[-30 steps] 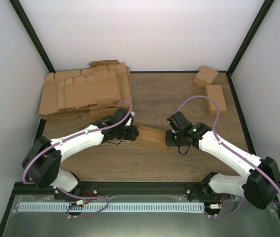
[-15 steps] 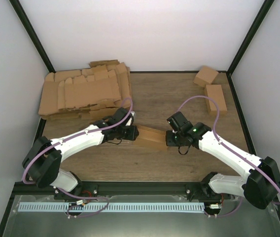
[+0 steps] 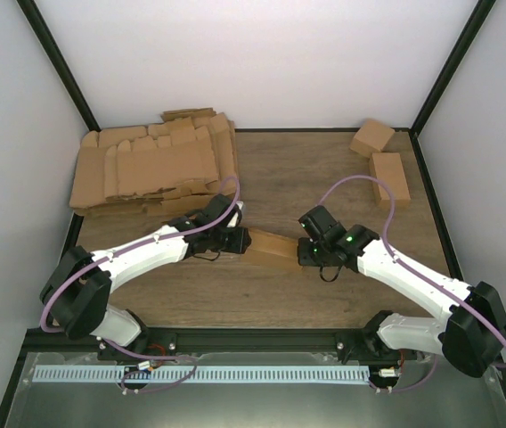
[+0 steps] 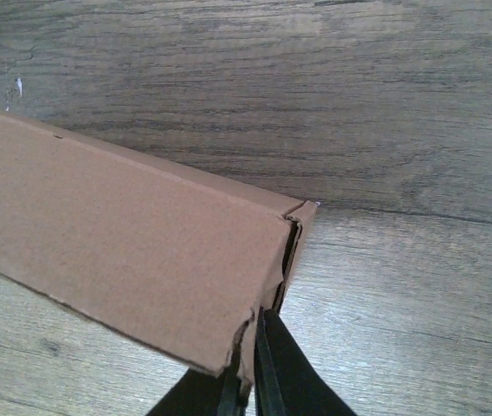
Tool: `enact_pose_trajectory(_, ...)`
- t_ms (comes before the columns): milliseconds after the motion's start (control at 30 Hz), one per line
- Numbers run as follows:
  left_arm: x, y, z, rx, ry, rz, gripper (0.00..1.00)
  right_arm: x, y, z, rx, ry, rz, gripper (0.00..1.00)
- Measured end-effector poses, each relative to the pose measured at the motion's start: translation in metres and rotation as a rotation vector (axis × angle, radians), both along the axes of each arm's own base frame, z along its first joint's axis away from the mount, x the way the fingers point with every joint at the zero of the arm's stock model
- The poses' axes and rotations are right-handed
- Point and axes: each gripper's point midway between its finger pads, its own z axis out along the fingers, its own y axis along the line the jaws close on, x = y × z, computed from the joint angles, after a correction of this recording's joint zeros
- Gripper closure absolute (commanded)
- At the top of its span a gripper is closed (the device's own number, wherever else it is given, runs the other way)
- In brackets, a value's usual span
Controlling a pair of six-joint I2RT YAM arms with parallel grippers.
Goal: Fold the paper box
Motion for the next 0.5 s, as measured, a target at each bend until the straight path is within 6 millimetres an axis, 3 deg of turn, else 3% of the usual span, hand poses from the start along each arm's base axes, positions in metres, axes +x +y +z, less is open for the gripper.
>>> enact_pose_trajectory(333, -0.007, 0.009, 0.008, 0.036, 0.013, 0.005, 0.42, -0.001, 0.000, -0.001, -0.001, 0.000, -0.009, 0.94)
enact_pose_trajectory(500, -0.008, 0.019, 0.033, 0.032, -0.018, 0.016, 0.41, 0.000, 0.001, -0.001, -0.005, -0.002, -0.006, 0.94)
